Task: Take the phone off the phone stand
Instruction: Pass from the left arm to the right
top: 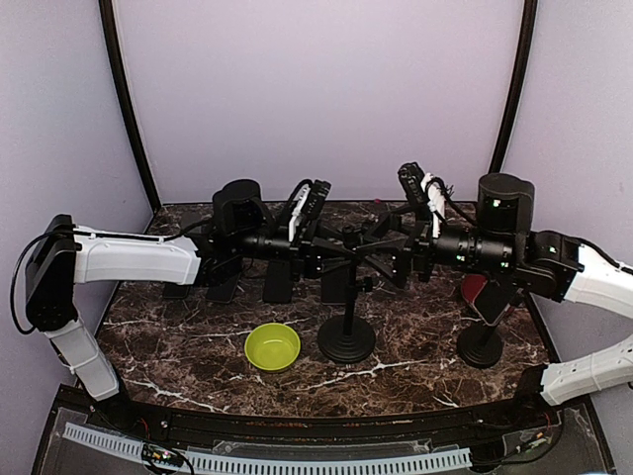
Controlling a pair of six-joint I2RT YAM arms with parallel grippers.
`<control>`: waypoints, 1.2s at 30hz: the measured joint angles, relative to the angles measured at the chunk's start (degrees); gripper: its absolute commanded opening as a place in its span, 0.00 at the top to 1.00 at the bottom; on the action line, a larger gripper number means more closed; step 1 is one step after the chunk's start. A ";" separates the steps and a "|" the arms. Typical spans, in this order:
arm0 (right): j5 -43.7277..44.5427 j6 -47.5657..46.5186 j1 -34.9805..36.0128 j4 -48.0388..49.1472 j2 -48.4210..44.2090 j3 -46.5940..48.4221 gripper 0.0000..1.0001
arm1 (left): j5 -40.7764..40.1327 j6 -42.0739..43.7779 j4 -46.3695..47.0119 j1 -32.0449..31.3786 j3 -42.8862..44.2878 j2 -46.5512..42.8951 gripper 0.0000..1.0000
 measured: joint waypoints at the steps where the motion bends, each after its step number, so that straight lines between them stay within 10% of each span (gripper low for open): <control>1: 0.11 -0.02 0.00 0.00 0.20 0.13 0.04 | 0.04 0.24 -0.39 -0.11 0.20 0.00 0.95; 17: 0.85 -0.15 0.15 0.02 0.94 1.55 0.30 | -1.03 0.79 -1.86 -0.50 0.55 0.02 0.93; 36: 3.78 -2.08 0.15 -4.70 1.66 2.54 0.41 | -4.74 2.51 -0.31 -0.70 0.68 -0.04 0.04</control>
